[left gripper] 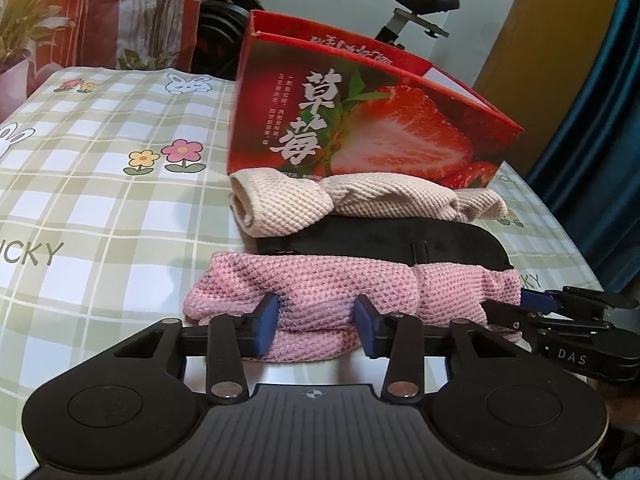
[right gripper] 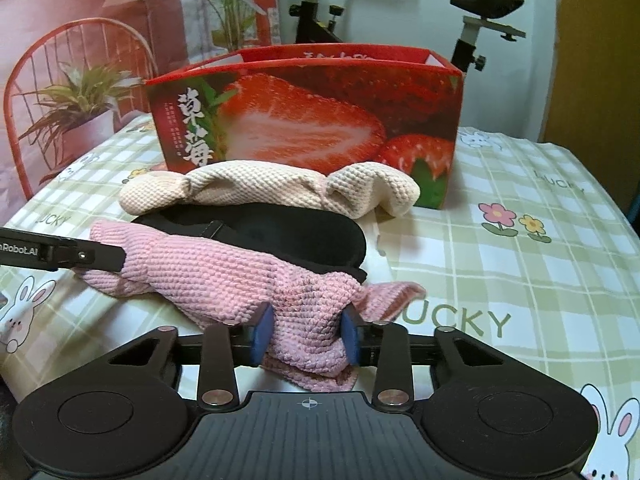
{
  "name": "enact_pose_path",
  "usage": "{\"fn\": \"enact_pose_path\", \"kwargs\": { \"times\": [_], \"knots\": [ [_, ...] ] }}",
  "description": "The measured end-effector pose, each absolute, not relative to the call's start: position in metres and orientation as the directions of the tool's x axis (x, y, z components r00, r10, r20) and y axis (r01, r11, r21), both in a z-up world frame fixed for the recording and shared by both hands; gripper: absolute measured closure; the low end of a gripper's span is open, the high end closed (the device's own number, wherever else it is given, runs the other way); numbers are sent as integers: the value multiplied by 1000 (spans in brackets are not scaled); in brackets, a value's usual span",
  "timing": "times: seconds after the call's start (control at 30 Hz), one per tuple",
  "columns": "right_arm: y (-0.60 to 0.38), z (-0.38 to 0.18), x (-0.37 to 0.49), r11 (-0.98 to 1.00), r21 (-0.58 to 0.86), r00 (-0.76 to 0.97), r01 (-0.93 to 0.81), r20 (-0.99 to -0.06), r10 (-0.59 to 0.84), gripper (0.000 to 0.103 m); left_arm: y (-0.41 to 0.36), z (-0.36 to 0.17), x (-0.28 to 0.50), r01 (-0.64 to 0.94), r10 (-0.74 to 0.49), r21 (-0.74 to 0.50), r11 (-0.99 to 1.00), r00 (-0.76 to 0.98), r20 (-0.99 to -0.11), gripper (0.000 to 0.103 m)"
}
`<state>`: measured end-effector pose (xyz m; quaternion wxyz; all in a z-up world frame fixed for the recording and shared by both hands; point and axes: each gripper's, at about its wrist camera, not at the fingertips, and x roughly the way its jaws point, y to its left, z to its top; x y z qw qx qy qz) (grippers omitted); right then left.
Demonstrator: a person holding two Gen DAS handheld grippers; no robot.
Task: Organize soft objects
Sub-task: 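Lower both grippers onto the rolled pink towel and close them, then lift the pink towel off the table with both grippers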
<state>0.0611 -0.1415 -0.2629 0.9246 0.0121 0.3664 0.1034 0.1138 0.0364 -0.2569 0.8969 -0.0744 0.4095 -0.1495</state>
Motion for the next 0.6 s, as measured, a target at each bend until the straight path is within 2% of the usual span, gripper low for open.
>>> {"fn": "enact_pose_path", "kwargs": {
  "times": [0.27,0.4,0.6],
  "knots": [
    [-151,-257,58,974,147,734,-171,-641,226,85,38,-256,111,203,-335,-267,942,626,-704,78],
    [-158,-248,52,970,175,776,-168,-584,239,88,41,-252,108,211,-354,-288,934,644,-678,85],
    [-157,-241,47,970,159,806,-185,-539,242,88,37,-248,103,239,-367,-279,930,652,-663,86]
  ]
}}
